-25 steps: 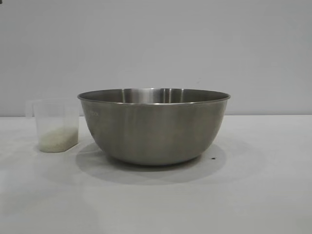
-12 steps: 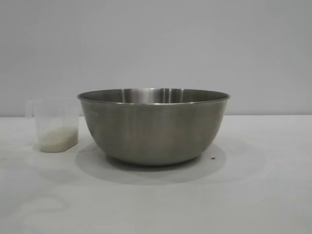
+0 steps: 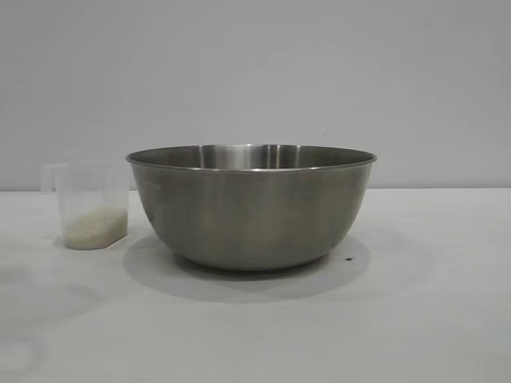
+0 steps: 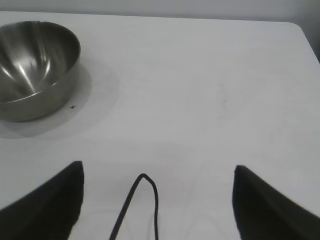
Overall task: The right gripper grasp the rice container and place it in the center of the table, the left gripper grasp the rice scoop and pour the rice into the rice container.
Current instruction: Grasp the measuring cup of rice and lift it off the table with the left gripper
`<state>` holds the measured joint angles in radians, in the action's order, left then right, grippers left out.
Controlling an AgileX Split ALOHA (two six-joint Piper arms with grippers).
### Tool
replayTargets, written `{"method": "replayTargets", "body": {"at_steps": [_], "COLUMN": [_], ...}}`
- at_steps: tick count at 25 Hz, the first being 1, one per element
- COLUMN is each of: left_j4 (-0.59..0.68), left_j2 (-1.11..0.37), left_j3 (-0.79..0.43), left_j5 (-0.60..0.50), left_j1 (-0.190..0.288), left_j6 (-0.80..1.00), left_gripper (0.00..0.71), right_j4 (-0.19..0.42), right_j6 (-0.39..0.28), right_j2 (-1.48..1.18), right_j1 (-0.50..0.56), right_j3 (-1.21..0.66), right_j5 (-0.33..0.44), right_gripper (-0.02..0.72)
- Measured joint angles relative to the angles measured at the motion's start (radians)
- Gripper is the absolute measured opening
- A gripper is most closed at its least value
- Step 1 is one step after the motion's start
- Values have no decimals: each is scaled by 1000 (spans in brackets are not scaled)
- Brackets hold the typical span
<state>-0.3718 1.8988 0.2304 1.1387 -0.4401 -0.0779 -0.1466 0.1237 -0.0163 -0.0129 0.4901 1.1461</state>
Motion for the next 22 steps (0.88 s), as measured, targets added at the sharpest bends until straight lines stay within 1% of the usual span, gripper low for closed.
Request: {"method": "replayTargets", "body": {"at_steps": [7, 13, 17, 21, 22], "left_j4": [18, 18, 17, 1, 1], "left_j2": [95, 127, 127, 127, 127], "left_j3": [86, 149, 153, 153, 153], "left_j5": [2, 6, 6, 6, 6], "left_j1": [0, 0, 0, 0, 0], "left_j6": [0, -13, -56, -61, -63], "left_gripper": [142, 142, 142, 142, 187], "right_j4": [0, 0, 0, 0, 0], "right_j6": [0, 0, 0, 0, 0], "right_j2": [0, 0, 0, 0, 0], "right_j1": [0, 0, 0, 0, 0], "right_j3": [0, 0, 0, 0, 0], "right_j5": [0, 0, 0, 0, 0], "right_gripper": [545, 545, 545, 545, 545]}}
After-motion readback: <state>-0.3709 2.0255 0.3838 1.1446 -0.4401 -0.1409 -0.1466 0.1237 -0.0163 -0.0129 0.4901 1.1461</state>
